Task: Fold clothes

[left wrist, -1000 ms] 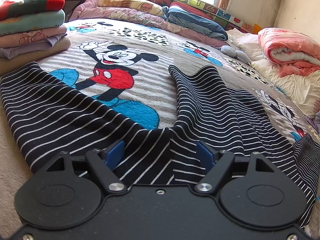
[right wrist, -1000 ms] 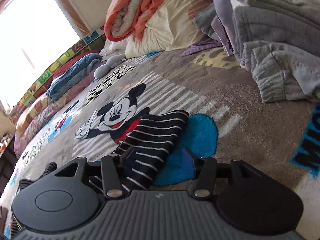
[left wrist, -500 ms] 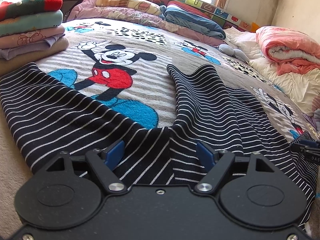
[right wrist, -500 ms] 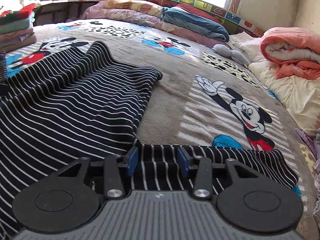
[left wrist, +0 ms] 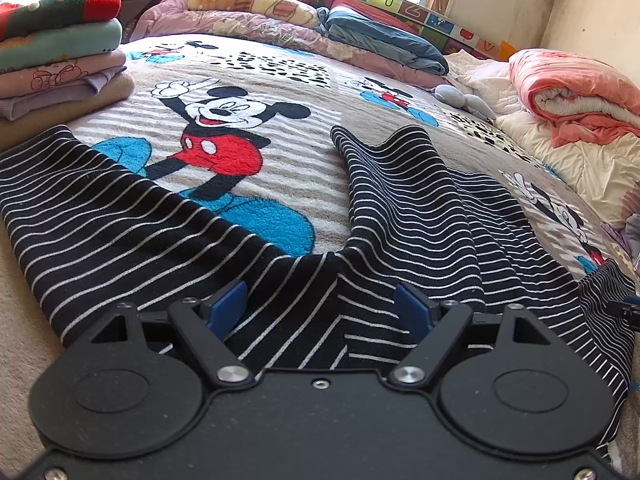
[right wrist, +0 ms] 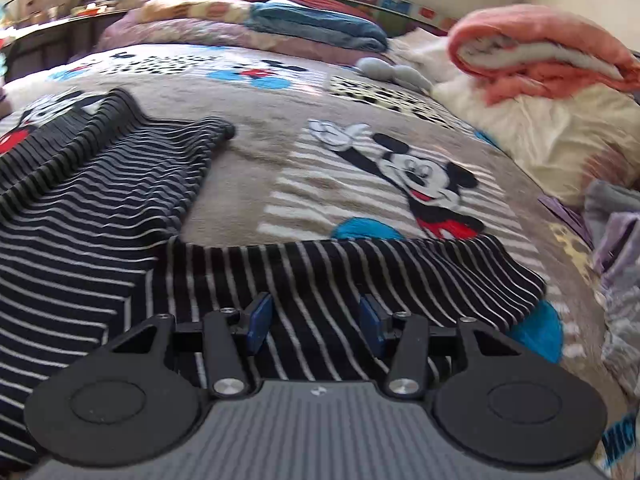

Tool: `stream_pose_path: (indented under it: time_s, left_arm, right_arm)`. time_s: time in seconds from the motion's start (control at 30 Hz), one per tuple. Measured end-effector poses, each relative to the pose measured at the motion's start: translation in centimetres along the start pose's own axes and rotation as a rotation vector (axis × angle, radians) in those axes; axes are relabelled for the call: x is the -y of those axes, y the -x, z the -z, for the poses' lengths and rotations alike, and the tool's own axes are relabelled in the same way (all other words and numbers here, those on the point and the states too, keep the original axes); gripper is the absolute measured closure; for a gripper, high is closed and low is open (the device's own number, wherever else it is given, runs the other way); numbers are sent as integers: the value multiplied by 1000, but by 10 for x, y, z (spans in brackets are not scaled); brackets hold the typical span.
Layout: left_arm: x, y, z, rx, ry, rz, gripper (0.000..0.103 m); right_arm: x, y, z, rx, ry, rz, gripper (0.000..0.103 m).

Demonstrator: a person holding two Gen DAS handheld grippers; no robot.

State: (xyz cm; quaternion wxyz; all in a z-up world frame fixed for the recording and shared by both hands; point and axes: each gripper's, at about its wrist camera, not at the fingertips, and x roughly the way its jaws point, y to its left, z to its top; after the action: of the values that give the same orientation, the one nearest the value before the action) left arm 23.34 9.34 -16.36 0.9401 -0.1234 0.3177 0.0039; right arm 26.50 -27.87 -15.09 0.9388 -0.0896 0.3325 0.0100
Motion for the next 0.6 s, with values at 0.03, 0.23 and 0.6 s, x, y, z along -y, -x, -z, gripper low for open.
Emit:
stream_pose_path:
  time_s: [0.03,0.23,0.6]
  left_arm:
    - [0,0,0,0,-3,-1,21]
    - [4,0,2,3,-31,-13,21]
    - [8,3,5,10,-51,-30,21]
  right_arm:
    - [3,3,2,4,-7,-2,55]
    - [-26,42,19,112,83,-217,55]
    - [-36,75,56,145,24,-123,52]
